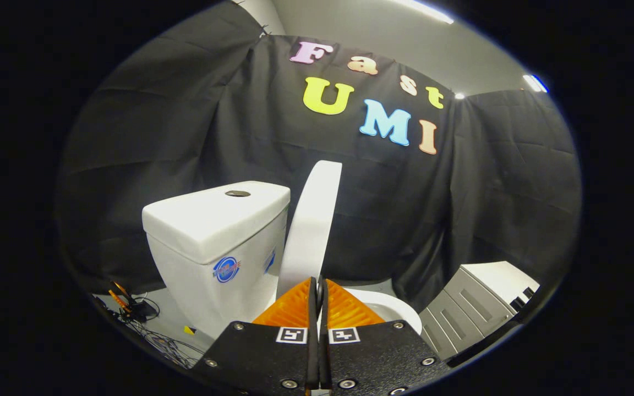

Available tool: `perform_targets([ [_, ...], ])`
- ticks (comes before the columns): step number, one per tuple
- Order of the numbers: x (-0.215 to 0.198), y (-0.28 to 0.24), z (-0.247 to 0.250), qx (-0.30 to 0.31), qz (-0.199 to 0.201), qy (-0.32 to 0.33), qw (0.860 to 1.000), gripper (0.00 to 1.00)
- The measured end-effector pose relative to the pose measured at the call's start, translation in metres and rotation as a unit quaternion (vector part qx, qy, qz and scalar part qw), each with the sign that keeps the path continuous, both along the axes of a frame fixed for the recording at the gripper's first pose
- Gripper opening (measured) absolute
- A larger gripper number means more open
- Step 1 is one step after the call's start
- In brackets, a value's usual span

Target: Open the toilet lid.

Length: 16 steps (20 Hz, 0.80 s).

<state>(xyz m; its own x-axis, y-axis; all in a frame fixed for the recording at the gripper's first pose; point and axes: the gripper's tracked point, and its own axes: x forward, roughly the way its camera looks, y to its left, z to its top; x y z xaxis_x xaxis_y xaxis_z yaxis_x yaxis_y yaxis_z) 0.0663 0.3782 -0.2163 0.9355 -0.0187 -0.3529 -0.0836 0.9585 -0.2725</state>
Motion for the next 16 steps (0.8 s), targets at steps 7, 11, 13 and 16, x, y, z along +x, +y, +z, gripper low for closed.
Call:
perform_targets([
  [7,0.001,0.027,-0.003,0.021,0.000,-0.006,1.000,0.00],
  [11,0.003,0.041,-0.005,0.017,0.011,-0.003,1.000,0.00],
  [13,0.003,0.045,-0.005,0.020,0.013,0.002,1.000,0.00],
  [16,0.003,0.052,-0.006,0.013,0.018,0.003,1.000,0.00],
])
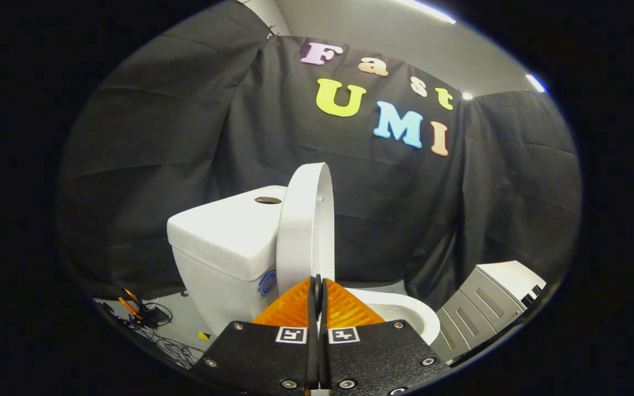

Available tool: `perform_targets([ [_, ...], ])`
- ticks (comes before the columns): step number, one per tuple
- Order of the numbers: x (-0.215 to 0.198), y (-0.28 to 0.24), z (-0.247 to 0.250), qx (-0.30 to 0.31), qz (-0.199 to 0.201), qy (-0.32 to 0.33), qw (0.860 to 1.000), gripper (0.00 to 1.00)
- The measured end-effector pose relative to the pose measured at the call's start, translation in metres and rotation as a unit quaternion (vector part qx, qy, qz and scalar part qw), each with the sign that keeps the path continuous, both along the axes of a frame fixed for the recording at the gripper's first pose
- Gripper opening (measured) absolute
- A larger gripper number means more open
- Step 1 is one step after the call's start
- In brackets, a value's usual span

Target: Open the toilet lid.

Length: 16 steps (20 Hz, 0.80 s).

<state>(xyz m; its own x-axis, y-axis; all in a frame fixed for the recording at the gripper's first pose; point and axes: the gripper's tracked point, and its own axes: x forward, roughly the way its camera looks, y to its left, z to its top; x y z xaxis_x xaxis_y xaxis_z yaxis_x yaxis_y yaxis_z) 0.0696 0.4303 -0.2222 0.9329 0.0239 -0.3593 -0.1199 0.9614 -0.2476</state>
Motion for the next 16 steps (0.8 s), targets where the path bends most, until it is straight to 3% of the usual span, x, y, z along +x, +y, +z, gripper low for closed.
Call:
perform_targets([
  [5,-0.003,-0.001,0.002,-0.023,0.006,-0.002,1.000,0.00],
  [9,0.001,-0.013,0.003,0.040,0.005,0.010,0.999,0.02],
  [11,-0.001,-0.012,0.005,0.087,0.024,0.020,0.996,0.05],
  [15,-0.008,-0.004,0.034,0.135,0.075,0.005,0.988,0.22],
  [16,-0.011,-0.006,0.044,0.136,0.077,-0.004,0.988,0.33],
])
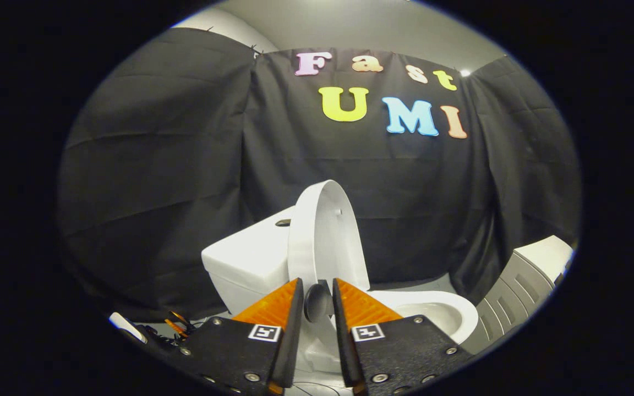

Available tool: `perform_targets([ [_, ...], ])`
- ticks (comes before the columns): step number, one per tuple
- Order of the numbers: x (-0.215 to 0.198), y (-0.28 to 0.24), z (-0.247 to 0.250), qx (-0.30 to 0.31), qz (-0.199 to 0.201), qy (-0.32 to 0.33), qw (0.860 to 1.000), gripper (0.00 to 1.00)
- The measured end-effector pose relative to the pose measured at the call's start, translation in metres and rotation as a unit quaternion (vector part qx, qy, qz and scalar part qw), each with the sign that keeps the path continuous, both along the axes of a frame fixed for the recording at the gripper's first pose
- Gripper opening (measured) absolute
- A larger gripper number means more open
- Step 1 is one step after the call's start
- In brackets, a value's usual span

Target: Open the toilet lid.

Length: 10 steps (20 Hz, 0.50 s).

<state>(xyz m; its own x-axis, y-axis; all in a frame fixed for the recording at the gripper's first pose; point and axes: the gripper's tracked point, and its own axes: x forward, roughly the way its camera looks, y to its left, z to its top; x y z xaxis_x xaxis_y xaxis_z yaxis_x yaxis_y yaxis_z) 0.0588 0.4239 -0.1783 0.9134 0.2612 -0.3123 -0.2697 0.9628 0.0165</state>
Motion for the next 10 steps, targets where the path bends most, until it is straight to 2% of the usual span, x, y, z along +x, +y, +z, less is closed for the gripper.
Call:
perform_targets([
  [2,0.000,-0.008,0.018,0.003,-0.006,-0.014,1.000,0.65],
  [3,0.000,-0.010,0.025,0.006,-0.006,-0.017,1.000,0.73],
  [4,-0.001,-0.014,0.032,0.014,-0.006,-0.019,1.000,0.87],
  [6,-0.002,-0.027,0.053,0.033,-0.008,-0.030,0.999,0.94],
  [10,0.003,-0.076,0.097,0.061,-0.026,-0.060,0.996,0.94],
])
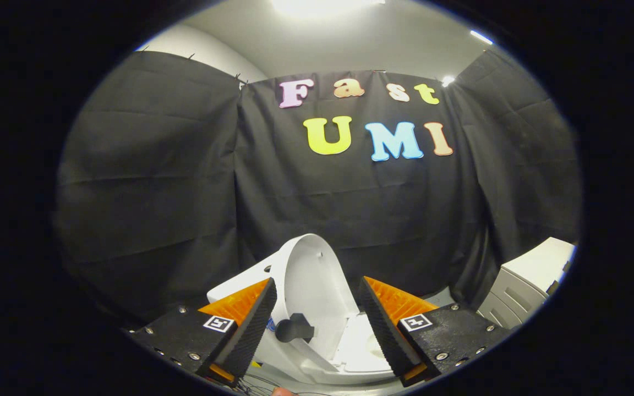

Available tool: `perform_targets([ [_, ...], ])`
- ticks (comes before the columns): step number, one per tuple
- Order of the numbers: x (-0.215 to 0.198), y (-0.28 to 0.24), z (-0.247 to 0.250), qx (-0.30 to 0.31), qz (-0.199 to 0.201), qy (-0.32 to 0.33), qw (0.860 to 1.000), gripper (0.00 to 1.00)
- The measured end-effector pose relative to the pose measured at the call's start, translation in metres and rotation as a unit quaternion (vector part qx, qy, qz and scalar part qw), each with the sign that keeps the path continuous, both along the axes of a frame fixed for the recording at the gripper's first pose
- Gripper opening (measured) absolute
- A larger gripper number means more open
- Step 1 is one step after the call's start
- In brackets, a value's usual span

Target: Open the toilet lid.

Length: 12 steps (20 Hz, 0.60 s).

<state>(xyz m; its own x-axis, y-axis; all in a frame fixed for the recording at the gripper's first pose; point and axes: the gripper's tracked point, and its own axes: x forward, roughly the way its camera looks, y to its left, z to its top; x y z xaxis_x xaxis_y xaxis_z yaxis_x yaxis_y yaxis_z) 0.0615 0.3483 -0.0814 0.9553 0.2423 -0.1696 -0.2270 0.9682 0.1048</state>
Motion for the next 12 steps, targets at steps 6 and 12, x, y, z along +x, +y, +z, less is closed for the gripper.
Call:
perform_targets([
  [6,0.012,-0.074,0.042,-0.008,-0.003,-0.026,1.000,0.94],
  [12,0.015,-0.153,0.076,0.033,0.003,-0.053,0.998,0.93],
])
